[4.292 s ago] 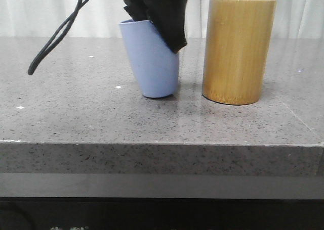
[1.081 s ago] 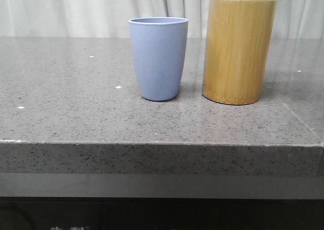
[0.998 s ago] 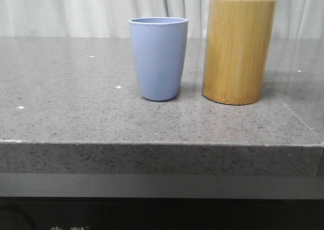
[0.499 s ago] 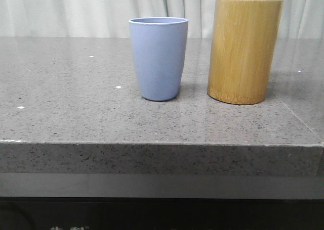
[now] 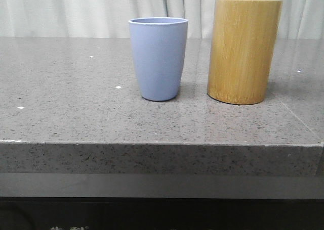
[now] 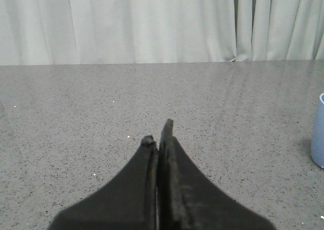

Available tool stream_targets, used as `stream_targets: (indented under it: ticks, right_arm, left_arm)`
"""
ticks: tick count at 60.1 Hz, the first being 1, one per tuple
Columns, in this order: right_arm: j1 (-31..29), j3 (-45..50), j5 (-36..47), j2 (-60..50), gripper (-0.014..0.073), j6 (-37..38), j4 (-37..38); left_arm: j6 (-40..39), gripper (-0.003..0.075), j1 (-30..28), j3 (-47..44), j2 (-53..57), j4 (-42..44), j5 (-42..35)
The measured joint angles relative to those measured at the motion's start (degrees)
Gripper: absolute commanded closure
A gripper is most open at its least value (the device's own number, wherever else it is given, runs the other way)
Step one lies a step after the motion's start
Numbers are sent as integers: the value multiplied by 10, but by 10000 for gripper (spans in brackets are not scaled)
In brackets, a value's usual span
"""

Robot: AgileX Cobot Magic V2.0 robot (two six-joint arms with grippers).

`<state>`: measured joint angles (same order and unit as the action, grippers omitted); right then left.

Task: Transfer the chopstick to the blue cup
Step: 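Lift the pink chopstick out and move it over the blue cup, then lower the chopstick into the blue cup and open the right gripper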

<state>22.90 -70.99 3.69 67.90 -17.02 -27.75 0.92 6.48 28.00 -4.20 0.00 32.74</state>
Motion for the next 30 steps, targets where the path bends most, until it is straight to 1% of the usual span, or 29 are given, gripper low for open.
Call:
stream_targets:
  ticks: [4, 10, 18, 22, 30]
  right_arm:
    - [16, 0, 13, 0, 600, 0, -10]
    - [59, 0, 18, 7, 600, 0, -14]
    - [106, 0, 28, 39, 600, 0, -14]
    - [118, 0, 28, 63, 600, 0, -14]
    - [123, 0, 29, 116, 596, 0, -14]
  left_arm:
    - [0, 739, 0, 0, 0, 0, 0]
    - [0, 739, 0, 0, 0, 0, 0]
    - [0, 739, 0, 0, 0, 0, 0]
    - [0, 739, 0, 0, 0, 0, 0]
    - [0, 739, 0, 0, 0, 0, 0]
